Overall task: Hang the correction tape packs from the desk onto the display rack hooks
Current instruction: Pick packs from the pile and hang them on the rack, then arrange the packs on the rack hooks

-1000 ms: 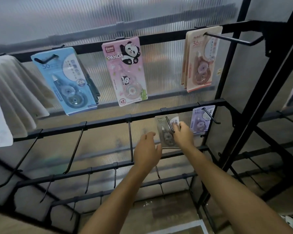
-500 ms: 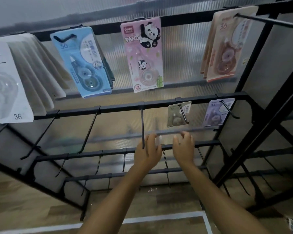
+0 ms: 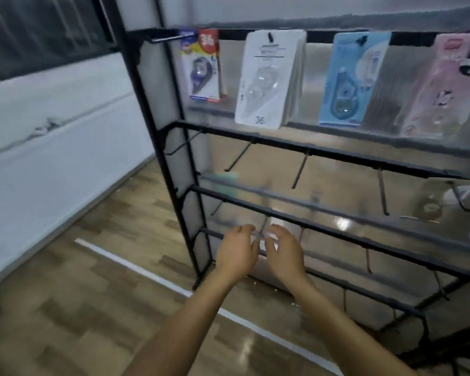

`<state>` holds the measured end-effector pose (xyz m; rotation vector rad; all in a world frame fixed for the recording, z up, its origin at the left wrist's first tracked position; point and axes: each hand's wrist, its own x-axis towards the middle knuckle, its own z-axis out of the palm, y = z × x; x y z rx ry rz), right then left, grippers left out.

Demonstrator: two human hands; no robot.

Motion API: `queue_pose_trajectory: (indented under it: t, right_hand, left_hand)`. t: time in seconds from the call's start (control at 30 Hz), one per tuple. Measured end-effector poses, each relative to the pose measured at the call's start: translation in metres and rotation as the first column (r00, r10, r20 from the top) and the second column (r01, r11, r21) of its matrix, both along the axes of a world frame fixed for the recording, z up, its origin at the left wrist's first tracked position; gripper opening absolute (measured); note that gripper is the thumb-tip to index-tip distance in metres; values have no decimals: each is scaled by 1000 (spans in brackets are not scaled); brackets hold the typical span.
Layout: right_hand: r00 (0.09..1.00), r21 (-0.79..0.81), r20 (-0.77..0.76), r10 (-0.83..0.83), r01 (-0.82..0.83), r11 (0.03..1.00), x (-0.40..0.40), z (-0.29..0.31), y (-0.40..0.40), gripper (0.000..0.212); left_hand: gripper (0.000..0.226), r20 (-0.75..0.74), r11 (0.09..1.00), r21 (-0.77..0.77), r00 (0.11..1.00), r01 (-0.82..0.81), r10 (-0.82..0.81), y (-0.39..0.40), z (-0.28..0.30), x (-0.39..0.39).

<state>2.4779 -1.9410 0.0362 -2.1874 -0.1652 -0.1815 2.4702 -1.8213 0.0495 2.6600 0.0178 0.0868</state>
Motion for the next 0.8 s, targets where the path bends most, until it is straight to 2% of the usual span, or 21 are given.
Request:
queue_pose_trajectory:
  t: [0.1, 0.27, 0.43, 0.53, 0.67, 0.8]
  right_hand:
    - [986, -39, 39, 161, -159, 986, -30, 5, 80, 21]
    - [929, -96, 12, 371, -368, 925, -96, 2, 213, 27]
    - [805, -54, -26, 593, -593, 803, -166, -1, 333, 25]
    - [720, -76, -64, 692, -694, 715, -201, -4, 397, 30]
    - [613, -57, -110, 782, -790, 611, -234, -13, 477, 31]
    - [545, -60, -133, 828, -838, 542, -250, -20, 561, 30]
  left_hand:
    - [35, 30, 994, -14, 994, -107, 108, 77, 3, -48]
    - [39, 10, 936, -28, 936, -352, 352, 203, 3, -143]
    - [35, -3, 817, 24, 817, -576, 576, 309, 1, -234]
    - [33, -16, 714, -4, 714, -700, 700, 359, 0, -281]
    - [32, 1, 606, -6, 606, -795, 795, 423, -3, -327]
    - [32, 2, 528, 27, 528, -849, 849, 499, -8, -350]
